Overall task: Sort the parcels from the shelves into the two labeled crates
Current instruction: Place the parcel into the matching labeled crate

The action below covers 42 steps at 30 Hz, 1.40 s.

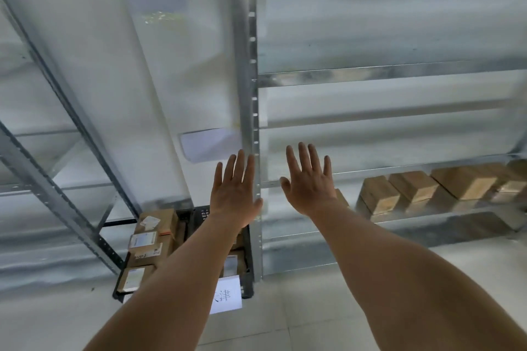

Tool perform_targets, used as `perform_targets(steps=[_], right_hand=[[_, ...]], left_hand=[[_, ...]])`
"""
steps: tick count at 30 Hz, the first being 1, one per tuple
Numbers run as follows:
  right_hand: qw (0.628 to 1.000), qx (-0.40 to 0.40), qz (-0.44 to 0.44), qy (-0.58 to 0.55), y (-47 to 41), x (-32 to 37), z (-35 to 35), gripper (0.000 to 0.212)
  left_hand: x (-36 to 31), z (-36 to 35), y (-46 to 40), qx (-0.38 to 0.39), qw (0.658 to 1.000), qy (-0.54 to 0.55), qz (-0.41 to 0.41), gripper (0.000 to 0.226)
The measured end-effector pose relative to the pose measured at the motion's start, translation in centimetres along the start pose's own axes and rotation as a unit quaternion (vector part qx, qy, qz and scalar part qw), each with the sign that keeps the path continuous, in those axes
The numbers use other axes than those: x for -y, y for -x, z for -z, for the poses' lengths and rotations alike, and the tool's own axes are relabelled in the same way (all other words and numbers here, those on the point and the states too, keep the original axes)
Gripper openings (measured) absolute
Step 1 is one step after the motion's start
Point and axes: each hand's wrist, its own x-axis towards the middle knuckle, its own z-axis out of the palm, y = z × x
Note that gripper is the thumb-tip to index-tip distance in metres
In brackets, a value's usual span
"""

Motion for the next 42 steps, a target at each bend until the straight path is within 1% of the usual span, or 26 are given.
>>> perform_targets(steps=[11, 16, 19, 26, 32, 38, 42], right_hand=[[1.000, -0.005, 0.016, 0.012, 1.4, -21.1, 1.5, 0.072], [1.000, 0.018, 0.005, 0.015, 2.4, -28.2, 0.8, 0.072], [0.999, 0.031, -0.007, 0.019, 1.9, -31.4, -0.1, 0.072], [0.997, 0.063, -0.015, 0.032, -1.2, -35.7, -3.9, 0.072], [0.992, 0.118, -0.032, 0.025, -4.5, -38.0, -9.6, 0.072], [0.981, 0.191, -0.022, 0.001, -6.6, -38.7, -17.2, 0.069], [0.974, 0.226, -0.015, -0.013, -7.4, -39.5, -22.7, 0.067]], left_hand=[[-18.9, 0.7, -2.5, 0.000, 0.999, 0.008, 0.048, 0.098], [-25.4, -0.5, -3.4, 0.037, 0.998, 0.005, 0.045, 0.097], [-28.4, -1.3, -4.8, 0.042, 0.998, 0.008, 0.034, 0.096], [-32.6, -5.6, -10.4, 0.065, 0.998, 0.013, 0.003, 0.090], [-34.8, -11.6, -15.0, 0.126, 0.990, 0.066, -0.001, 0.079], [-35.6, -18.6, -18.1, 0.214, 0.975, 0.054, 0.011, 0.073], [-36.1, -23.7, -19.9, 0.247, 0.967, 0.056, 0.035, 0.072]])
